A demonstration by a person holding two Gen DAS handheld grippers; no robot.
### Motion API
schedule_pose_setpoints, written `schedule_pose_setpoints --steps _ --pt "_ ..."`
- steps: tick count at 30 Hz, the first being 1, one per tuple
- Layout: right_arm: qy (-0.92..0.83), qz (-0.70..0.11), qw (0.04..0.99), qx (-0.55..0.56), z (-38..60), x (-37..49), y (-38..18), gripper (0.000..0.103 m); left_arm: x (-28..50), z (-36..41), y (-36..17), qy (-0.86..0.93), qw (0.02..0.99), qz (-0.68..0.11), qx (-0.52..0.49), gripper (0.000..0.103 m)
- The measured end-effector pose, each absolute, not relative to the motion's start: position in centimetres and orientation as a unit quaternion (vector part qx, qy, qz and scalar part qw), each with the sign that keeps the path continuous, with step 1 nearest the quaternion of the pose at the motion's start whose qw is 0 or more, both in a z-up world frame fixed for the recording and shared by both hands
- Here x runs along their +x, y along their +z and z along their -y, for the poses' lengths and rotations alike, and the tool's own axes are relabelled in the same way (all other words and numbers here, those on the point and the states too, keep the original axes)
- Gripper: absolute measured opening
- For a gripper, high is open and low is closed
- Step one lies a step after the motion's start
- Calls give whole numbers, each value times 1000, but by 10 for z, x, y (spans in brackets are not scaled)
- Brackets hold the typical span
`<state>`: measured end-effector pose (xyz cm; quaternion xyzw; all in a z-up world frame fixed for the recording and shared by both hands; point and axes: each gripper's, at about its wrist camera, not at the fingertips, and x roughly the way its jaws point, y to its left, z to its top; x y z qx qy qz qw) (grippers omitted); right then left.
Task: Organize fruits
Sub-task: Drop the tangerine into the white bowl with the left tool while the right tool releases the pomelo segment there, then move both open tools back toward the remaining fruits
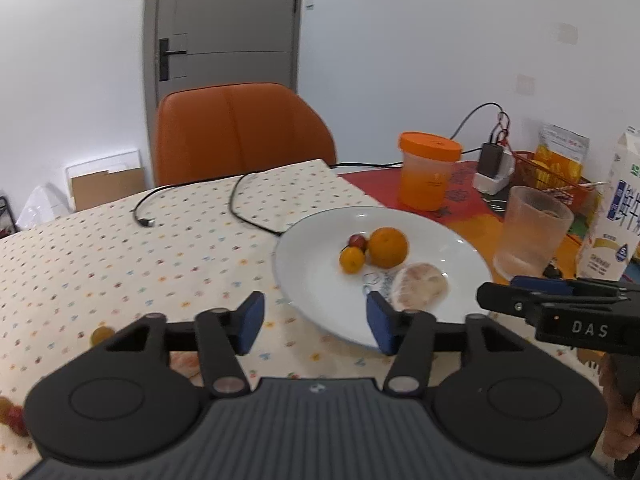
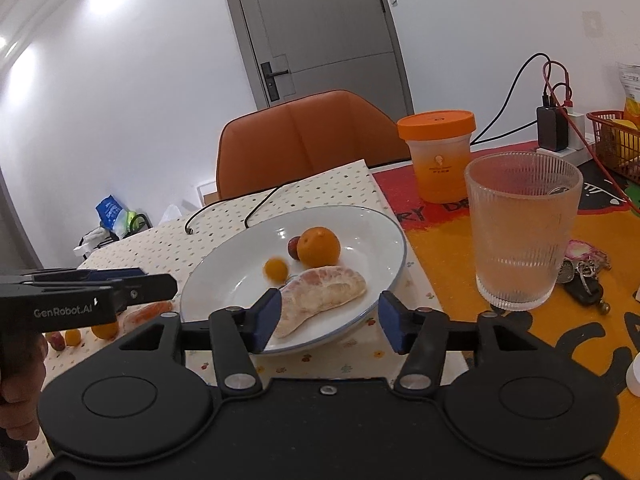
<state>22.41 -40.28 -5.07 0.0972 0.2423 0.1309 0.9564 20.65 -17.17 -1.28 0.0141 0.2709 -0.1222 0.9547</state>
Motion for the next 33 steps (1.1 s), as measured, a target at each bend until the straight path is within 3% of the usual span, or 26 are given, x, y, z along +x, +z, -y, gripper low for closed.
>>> schedule_pose_setpoints --steps 4,10,19,33 --pt "134 -245 955 97 397 223 -52 62 202 158 -12 -98 959 -267 10 77" --pt "145 -238 955 102 387 218 -50 82 192 134 -10 -63 964 -260 0 84" --pt "168 -233 954 91 362 215 -47 95 176 95 -10 -41 963 -262 -39 85" --pt "204 -234 948 74 321 208 -43 99 142 54 -11 -12 966 -251 -62 85"
